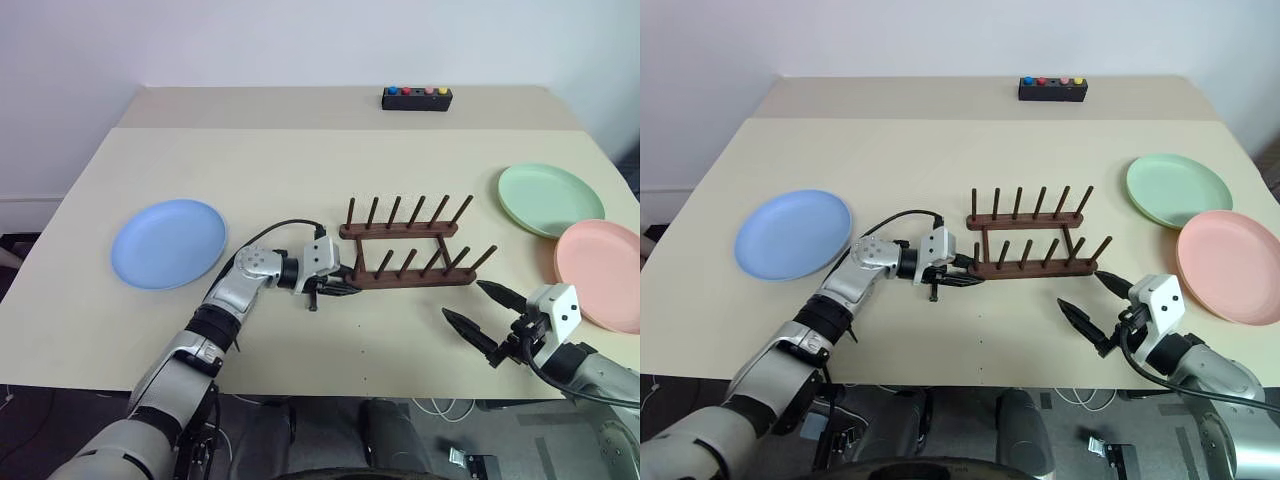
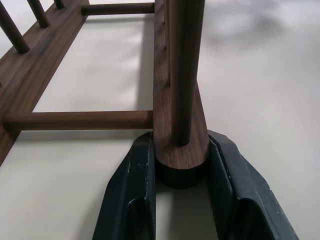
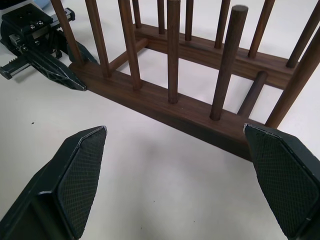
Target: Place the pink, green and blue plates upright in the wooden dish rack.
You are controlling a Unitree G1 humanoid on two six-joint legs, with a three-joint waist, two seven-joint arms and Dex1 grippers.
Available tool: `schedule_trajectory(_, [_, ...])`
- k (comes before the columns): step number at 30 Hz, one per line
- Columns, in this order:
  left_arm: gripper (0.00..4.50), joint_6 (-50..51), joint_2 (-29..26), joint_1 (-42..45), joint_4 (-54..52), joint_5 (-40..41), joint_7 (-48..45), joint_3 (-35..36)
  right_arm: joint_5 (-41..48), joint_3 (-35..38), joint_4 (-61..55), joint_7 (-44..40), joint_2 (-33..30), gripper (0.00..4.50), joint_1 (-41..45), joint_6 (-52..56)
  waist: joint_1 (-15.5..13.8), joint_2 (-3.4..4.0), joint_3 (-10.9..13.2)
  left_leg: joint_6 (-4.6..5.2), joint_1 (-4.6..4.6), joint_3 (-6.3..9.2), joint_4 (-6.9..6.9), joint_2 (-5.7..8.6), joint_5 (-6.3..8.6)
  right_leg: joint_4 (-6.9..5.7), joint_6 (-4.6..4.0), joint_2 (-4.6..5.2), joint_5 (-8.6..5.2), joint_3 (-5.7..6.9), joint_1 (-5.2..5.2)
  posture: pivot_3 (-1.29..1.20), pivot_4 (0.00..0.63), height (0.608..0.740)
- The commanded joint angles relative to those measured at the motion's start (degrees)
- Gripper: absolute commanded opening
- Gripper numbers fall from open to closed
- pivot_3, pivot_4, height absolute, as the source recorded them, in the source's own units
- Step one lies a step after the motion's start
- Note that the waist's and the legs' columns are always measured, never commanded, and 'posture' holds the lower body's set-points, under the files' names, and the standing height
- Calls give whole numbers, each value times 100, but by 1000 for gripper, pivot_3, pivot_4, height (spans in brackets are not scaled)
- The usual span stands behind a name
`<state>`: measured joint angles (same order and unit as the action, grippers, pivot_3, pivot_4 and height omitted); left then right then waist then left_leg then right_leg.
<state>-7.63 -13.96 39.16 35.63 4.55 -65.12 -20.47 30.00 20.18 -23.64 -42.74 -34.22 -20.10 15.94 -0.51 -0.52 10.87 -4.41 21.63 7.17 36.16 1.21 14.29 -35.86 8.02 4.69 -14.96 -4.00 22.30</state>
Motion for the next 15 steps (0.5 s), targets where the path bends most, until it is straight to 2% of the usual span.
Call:
schedule_trajectory(1, [2616,75,-22,-43,67,-89,73,98,-2,119,-242,33,-10,4500,-8,-86,12,0,0,0,0,0,-1,0,0,0,0,0,0,0,1,0,150,740])
schedule_trajectory(4, [4105,152,-151,-242,-195,-162,263,204,-14,102,-235,38,-39,4500,0,-68,32,0,0,2,0,1,-6,0,1,-1,-1,0,3,0,3,0,150,740])
schedule_trajectory(8, [4105,729,-497,-783,-1092,23,501,493,-213,50,-131,120,-133,4500,0,-7,153,0,0,7,-4,1,-17,-1,4,-3,-1,0,16,0,4,0,150,740])
schedule_trajectory(10, [3478,1049,-641,-1048,-1580,155,488,581,-339,11,-36,171,-182,4500,23,49,182,-1,1,7,-10,1,-22,-4,5,-10,0,-1,17,0,9,0,150,740])
schedule_trajectory(11, [3128,1196,-775,-1284,-1960,248,403,588,-411,-22,56,168,-204,4246,47,55,186,0,0,8,-13,1,-24,-5,5,-15,-3,-2,15,0,10,0,150,740])
schedule_trajectory(13, [2144,1484,-1002,-1710,-2645,401,274,560,-498,-79,136,123,-224,3620,82,24,180,2,-1,8,-13,1,-24,-6,5,-17,-20,-3,6,0,11,0,150,740])
schedule_trajectory(15, [1137,1824,-1139,-1988,-3166,528,225,502,-528,-132,133,111,-206,2674,140,23,157,4,-2,8,-12,0,-24,-6,5,-16,-21,-1,6,-1,11,0,150,740])
